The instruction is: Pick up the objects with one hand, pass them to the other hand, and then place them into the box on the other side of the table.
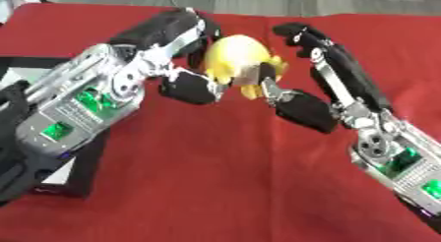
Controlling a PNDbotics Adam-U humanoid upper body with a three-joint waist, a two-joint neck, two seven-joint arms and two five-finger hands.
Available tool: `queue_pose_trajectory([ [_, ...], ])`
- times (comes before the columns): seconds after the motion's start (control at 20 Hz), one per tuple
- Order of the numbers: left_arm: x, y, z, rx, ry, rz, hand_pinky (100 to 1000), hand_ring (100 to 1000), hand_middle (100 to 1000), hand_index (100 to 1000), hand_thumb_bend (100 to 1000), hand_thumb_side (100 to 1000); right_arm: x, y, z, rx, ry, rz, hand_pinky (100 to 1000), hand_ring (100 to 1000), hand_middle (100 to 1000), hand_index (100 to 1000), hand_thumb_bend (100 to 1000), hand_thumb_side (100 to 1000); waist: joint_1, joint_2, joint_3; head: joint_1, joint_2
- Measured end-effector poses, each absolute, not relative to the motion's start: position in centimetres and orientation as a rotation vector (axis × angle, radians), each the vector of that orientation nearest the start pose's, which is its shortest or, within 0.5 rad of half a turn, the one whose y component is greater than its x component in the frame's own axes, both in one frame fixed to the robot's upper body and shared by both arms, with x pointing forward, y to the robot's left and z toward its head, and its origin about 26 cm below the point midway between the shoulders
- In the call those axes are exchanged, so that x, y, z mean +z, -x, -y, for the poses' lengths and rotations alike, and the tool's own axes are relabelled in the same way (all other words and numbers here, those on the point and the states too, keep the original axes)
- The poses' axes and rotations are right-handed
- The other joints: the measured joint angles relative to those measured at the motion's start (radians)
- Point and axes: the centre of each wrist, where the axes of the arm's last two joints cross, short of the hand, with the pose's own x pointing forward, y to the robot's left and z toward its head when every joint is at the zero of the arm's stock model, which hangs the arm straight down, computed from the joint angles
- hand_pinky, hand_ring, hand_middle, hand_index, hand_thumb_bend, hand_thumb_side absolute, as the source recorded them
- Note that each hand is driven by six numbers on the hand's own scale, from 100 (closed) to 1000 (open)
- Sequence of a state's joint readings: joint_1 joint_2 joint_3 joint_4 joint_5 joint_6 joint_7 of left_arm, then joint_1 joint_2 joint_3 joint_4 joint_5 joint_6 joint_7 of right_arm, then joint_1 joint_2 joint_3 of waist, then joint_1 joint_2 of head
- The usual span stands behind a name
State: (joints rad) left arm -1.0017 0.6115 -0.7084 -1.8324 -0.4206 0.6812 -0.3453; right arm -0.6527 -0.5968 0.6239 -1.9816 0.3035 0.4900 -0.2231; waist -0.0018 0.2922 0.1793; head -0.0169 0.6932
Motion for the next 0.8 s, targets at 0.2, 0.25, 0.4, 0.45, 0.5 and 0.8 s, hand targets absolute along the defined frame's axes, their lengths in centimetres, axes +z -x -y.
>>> queue_pose_trajectory([
  [0.2,28.4,-32.1,-12.3,-1.424,-0.768,1.635,802,483,278,319,100,252,21.9,-29.0,14.6,0.968,0.634,2.051,828,882,920,929,100,642,0.000,-0.001,0.000,0.001,0.000],
  [0.25,28.4,-32.2,-12.6,-1.417,-0.776,1.631,801,483,279,319,100,247,21.9,-29.0,14.6,0.965,0.635,2.052,828,882,920,929,100,643,0.000,-0.001,0.000,0.002,0.000],
  [0.4,28.3,-32.3,-13.6,-1.397,-0.800,1.618,800,483,279,319,100,252,21.7,-29.0,14.7,0.962,0.635,2.048,827,882,921,928,100,652,0.000,-0.001,-0.001,0.006,0.000],
  [0.45,28.3,-32.4,-13.9,-1.388,-0.807,1.614,799,483,278,318,100,251,21.7,-29.0,14.7,0.961,0.637,2.048,826,881,920,927,100,655,0.000,-0.001,-0.002,0.008,0.001],
  [0.5,28.3,-32.4,-14.3,-1.378,-0.815,1.611,799,483,278,318,100,251,21.7,-29.0,14.8,0.960,0.638,2.048,826,880,919,926,100,652,0.000,-0.001,-0.002,0.013,0.002],
  [0.8,28.5,-32.2,-17.7,-1.306,-0.885,1.588,794,487,283,322,100,250,21.6,-29.1,15.2,0.941,0.648,2.036,825,879,916,919,100,634,0.001,-0.001,-0.007,0.061,0.017],
])
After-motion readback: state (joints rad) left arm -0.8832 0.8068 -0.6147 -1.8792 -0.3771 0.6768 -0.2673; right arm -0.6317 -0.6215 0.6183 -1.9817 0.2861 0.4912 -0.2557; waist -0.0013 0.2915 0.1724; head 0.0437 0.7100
